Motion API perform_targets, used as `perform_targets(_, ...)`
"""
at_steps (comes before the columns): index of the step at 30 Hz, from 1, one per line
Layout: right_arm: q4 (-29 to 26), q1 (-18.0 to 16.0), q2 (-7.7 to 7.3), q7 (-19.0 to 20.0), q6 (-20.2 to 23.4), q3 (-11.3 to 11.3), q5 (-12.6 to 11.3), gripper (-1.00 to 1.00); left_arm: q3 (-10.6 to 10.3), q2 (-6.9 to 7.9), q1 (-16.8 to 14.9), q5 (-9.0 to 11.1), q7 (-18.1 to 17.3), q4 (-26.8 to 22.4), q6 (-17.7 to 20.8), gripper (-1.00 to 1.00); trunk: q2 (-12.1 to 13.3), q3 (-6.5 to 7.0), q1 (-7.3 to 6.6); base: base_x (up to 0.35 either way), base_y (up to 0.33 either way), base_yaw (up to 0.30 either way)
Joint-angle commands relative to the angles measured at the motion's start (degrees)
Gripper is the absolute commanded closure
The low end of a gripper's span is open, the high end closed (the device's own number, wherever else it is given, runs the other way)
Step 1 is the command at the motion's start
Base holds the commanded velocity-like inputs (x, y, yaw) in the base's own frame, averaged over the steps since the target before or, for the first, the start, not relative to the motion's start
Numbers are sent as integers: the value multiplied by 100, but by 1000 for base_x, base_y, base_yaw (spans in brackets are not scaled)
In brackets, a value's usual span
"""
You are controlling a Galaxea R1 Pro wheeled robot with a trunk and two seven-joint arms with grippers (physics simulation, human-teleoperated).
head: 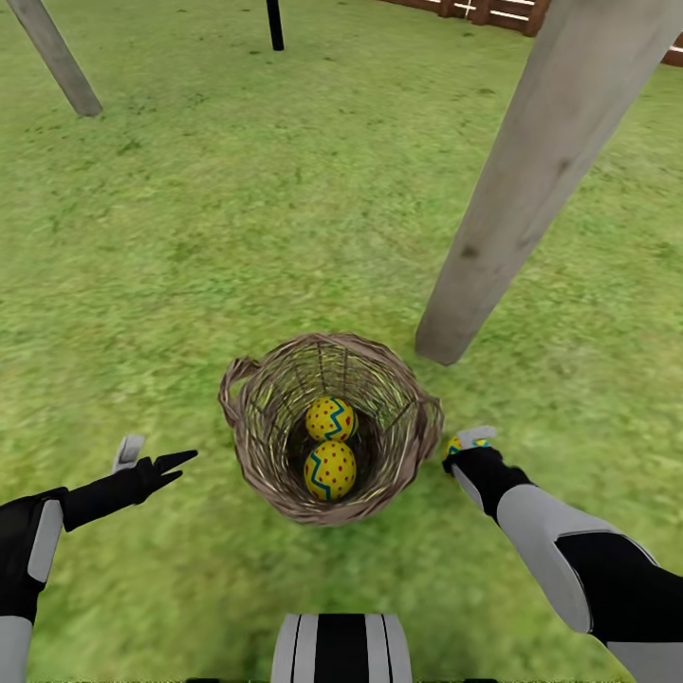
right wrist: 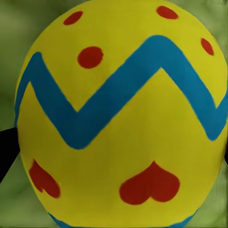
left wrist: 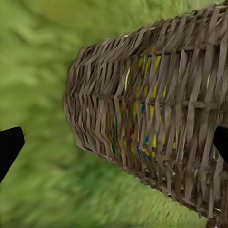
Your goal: Take the three Easter eggs out of the wicker basket on the lawn in the garden, then place them on the lawn next to a single tree (choose any tree) so that all three eggs are next to the same tree and none are left in the basket.
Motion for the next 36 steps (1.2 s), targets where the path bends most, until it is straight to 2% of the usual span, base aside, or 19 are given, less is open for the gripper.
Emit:
perform_targets(1, 38, 5, -3, 4, 39, 3, -62, 100, 6, 0, -3, -4, -21, 0, 24, -100, -2, -27, 4, 0, 0, 0)
perform_targets(9, 38, 5, -3, 4, 39, 3, -62, 100, 1, -9, -3, -4, -32, 0, 20, -100, -6, -93, 12, 0, 0, 0)
perform_targets(10, 38, 5, -3, 4, 39, 3, -62, -100, 4, -9, -3, -4, -36, 0, 17, -100, -6, -93, 12, 0, 0, 0)
perform_targets(14, 38, 5, -11, 4, 39, -2, -62, -100, -1, -16, -3, -4, -38, -15, 8, -100, -6, -93, 12, 0, 0, 0)
perform_targets(22, -24, 4, -17, 4, 22, -5, -62, -100, -7, -27, -3, -12, -34, -36, 6, -100, 5, 84, -9, 0, 0, 0)
perform_targets(29, -974, 12, -35, -11, 75, -32, -104, -100, -11, -27, -3, -12, -30, -14, 3, -100, 14, 239, -27, 0, 0, 0)
perform_targets(32, -1487, 50, -46, -13, 258, -35, -118, -100, -7, -23, -3, -12, -30, -1, 1, -100, 18, 305, -35, 0, 0, 0)
perform_targets(33, -1590, 55, -60, -14, 467, -59, -125, -100, -4, -20, -3, -16, -27, 0, -1, -100, 20, 328, -37, 0, 0, 0)
perform_targets(34, -1615, 56, -115, -12, 639, -115, -129, -100, -3, -19, -3, -18, -21, -2, -2, -100, 21, 350, -40, 0, 0, 0)
perform_targets(35, -1630, 57, -219, -10, 850, -275, -131, -100, -1, -11, -3, -23, -10, -12, -2, -100, 23, 372, -42, 0, 0, 0)
perform_targets(36, -1639, 57, -440, 45, 1024, -573, -132, -100, 0, 7, -3, -22, -12, -17, 2, -100, 24, 394, -45, 0, 0, 0)
